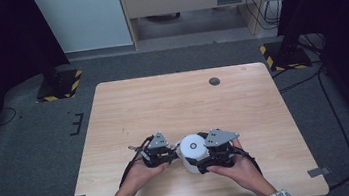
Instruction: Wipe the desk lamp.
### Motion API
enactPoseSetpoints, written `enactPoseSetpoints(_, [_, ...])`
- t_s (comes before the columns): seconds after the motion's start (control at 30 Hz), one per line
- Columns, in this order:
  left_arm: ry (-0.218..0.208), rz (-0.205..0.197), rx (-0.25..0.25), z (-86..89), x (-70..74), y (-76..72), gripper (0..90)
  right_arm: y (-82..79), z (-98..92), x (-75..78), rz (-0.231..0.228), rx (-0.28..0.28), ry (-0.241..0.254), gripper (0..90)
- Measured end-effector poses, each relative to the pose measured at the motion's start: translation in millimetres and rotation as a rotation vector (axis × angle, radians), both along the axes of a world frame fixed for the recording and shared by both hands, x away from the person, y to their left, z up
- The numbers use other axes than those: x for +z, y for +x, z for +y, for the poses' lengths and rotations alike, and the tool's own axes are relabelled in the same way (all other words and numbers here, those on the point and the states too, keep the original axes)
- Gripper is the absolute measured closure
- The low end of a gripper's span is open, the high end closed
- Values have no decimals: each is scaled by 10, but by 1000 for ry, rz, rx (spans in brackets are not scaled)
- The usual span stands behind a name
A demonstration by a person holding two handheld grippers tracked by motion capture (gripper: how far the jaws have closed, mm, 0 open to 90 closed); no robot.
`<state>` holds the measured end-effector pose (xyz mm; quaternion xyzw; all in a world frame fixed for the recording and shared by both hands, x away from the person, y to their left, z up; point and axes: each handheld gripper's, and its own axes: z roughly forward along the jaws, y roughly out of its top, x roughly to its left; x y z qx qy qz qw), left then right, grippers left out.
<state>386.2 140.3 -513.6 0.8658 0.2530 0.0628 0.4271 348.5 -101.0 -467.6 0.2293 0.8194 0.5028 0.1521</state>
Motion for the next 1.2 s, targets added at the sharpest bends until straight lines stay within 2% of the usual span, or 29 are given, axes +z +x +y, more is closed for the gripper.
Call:
enactPoseSetpoints(0.13, [1,-9,6,2,-3,0,774,1,-2,-5,-1,-1,5,92])
enactPoseSetpoints(0.27, [-73,-13,26,67,102,3,775,-5,2,-6,0,-8,5,91])
enactPoseSetpoints(0.5, [-116,-25,34,84,181,-40,774,-35,-13,-8,8,-40,11,57])
enactPoseSetpoints(0.63, [-140,-29,45,86,207,-49,775,-80,-26,14,-7,-70,18,51])
enactPoseSetpoints(0.73, [-143,-22,43,74,195,-48,774,-92,-5,17,-6,-71,13,75])
enactPoseSetpoints(0.9, [-112,-20,35,60,154,-49,774,-82,13,26,-6,-73,-12,91])
enactPoseSetpoints(1.03, [-112,-23,38,65,156,-51,774,-69,8,31,2,-63,-14,92])
enactPoseSetpoints(1.2, [-134,-25,40,79,178,-50,774,-68,24,26,8,-38,-6,93])
